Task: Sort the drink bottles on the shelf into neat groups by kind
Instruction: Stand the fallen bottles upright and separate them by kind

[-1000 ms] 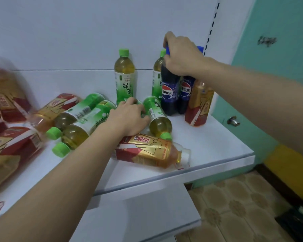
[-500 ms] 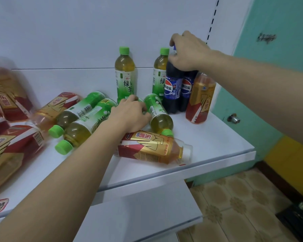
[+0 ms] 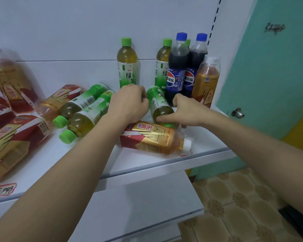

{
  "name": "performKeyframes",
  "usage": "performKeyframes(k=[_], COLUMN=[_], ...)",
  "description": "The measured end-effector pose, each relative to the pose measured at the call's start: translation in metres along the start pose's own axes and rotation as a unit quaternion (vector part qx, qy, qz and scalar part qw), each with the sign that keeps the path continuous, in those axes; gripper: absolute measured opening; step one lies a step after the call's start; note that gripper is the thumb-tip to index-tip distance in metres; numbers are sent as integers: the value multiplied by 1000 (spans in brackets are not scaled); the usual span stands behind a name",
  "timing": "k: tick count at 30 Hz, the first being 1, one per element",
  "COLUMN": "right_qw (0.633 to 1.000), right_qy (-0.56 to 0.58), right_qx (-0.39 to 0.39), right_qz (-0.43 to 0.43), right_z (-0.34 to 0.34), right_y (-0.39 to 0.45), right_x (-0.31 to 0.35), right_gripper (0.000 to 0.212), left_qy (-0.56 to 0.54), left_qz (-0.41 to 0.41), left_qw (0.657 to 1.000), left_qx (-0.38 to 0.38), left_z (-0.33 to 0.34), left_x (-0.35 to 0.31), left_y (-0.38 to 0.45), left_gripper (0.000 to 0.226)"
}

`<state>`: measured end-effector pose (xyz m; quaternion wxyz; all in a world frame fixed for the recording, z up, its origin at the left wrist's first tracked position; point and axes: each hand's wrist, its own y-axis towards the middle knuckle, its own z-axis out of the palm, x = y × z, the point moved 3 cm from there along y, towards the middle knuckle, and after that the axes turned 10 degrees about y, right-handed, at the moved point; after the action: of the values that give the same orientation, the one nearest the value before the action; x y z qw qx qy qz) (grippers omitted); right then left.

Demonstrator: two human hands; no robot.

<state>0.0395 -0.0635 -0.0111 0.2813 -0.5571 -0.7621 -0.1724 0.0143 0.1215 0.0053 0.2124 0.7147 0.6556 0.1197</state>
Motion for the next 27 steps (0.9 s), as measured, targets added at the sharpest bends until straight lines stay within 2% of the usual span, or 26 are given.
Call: performKeyframes(k=[3, 5, 8, 10, 12, 14, 18, 23, 27], right_qw=[995, 997, 999, 993, 989, 986, 970, 955, 947], right_qy=[73, 61, -37, -81, -89, -80, -121, -190, -238], right_qx=[66, 50, -13, -59, -86, -110, -159, -159, -158], right_qz=[16, 11, -19, -55, -77, -97, -140, -161, -147], right_z=[2, 3, -6, -23, -43, -62, -90, -96, -90], right_y=[-5, -10, -19, -23, -25, -21, 7, 56, 86], right_x=[3, 7, 13, 21, 33, 48, 84, 121, 129], right_gripper=[50, 48, 48, 40, 32, 28, 29, 36, 31], left_qy=[-30, -53, -63, -55, -12, 15, 39, 62, 56], left_qz=[18, 45, 100, 115, 101, 76, 49, 25, 11], left_qw=[996, 993, 993, 991, 994, 997, 998, 997, 996], left_qx=[-86, -99, -14, 46, 51, 17, -16, -42, -65], left_z=[-18, -28, -31, -23, -14, -10, -8, -5, -5], left_x=[-5, -4, -1, -3, -6, -7, -10, -15, -18], left_y=[-9, -18, -39, -53, -63, -67, -68, -71, -78], left_gripper=[21, 21, 27, 35, 42, 44, 42, 37, 35])
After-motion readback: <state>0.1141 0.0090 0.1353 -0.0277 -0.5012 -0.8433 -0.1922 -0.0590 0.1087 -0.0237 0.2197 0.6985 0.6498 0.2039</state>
